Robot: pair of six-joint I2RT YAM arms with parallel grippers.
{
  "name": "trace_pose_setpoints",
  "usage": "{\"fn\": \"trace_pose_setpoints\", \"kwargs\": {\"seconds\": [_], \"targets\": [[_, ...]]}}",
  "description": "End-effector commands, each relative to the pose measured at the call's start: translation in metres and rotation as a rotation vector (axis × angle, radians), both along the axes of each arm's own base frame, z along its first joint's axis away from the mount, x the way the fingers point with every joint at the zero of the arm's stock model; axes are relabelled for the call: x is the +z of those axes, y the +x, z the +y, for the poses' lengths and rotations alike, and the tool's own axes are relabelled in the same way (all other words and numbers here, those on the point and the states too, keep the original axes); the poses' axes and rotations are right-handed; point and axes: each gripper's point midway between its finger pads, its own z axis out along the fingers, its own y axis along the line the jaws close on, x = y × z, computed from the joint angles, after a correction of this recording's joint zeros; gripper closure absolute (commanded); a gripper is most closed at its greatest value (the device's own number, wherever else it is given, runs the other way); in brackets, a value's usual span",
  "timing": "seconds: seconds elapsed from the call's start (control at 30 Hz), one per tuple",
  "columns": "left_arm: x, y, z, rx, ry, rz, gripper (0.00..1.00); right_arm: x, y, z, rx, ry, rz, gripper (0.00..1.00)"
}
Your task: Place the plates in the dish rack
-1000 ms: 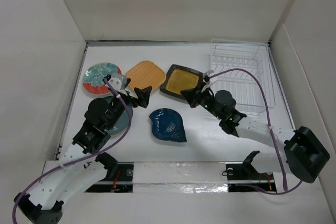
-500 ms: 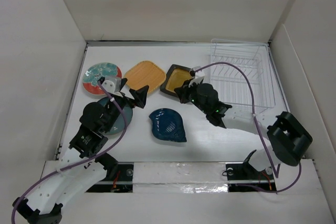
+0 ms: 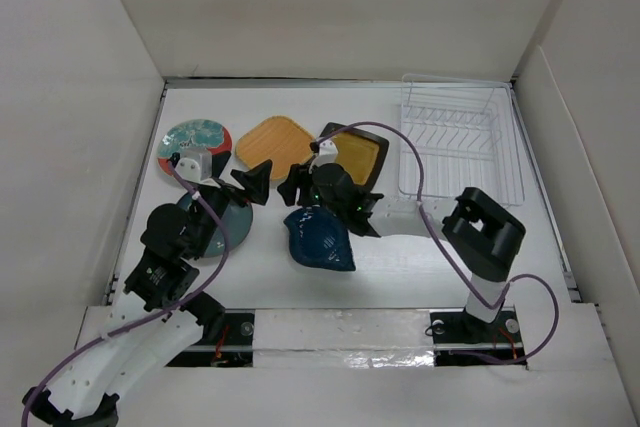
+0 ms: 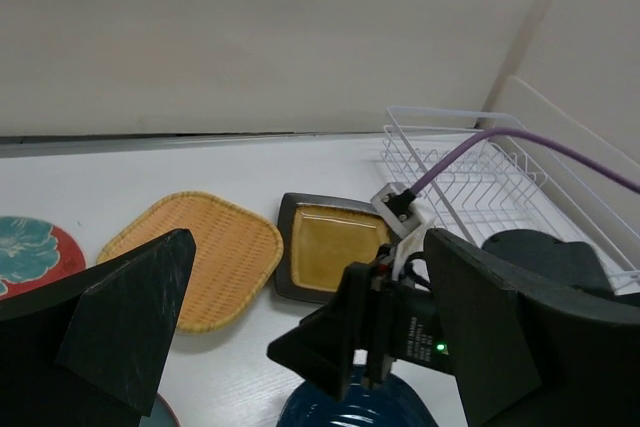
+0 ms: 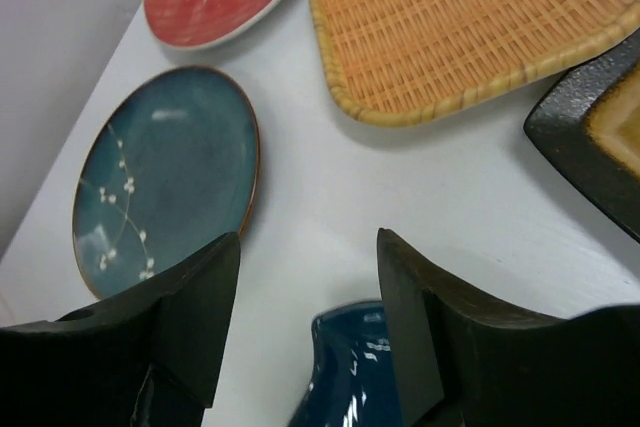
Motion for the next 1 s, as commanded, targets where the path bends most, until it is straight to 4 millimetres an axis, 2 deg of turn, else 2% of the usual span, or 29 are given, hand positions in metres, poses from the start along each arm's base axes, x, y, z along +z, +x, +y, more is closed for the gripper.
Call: {"fn": "trace_pose_setpoints", "kwargs": {"seconds": [0.0,0.07,0.1,0.2,0.23,0.27,0.3,0.33,0.43,0.6,0.77,0.97], "targets": [[0.019,-0.005,0.003,-0.002,-0.06,-0.038,0.01,0.003,0.024,0.01,-0.135,0.136,0.079,0.34],[0.02,-0.008,-0.001,-0.03,-0.071,-0.038,0.01,0.002,0.032,0.018,-0.166,0.178,0.103,0.33],[0.022,-0.01,-0.001,-0.034,-0.076,-0.042,0.01,-0.014,0.039,0.017,-0.212,0.196,0.15,0.33],[0.024,-0.012,0.001,-0.035,-0.092,-0.049,0.01,-0.037,0.049,0.017,-0.271,0.263,0.249,0.33],[0.025,-0.014,0.002,-0.035,-0.096,-0.05,0.01,-0.039,0.05,0.019,-0.278,0.29,0.258,0.32],[0.026,-0.016,0.001,-0.044,-0.102,-0.051,0.01,-0.044,0.056,0.016,-0.299,0.301,0.266,0.29],[0.029,-0.018,0.002,-0.05,-0.111,-0.06,0.01,-0.041,0.06,0.022,-0.299,0.325,0.276,0.24],[0.031,-0.02,0.002,-0.055,-0.116,-0.067,0.01,-0.055,0.065,0.021,-0.315,0.305,0.3,0.23],[0.034,-0.025,0.003,-0.066,-0.127,-0.085,0.01,-0.062,0.07,0.027,-0.336,0.327,0.329,0.23],[0.036,-0.03,-0.005,-0.12,-0.128,-0.088,0.01,-0.064,0.082,0.025,-0.392,0.401,0.338,0.23],[0.034,-0.029,-0.009,-0.137,-0.122,-0.074,0.01,-0.067,0.089,0.029,-0.43,0.444,0.361,0.28],[0.034,-0.029,-0.008,-0.131,-0.123,-0.077,0.01,-0.079,0.104,0.027,-0.49,0.49,0.394,0.41]]}}
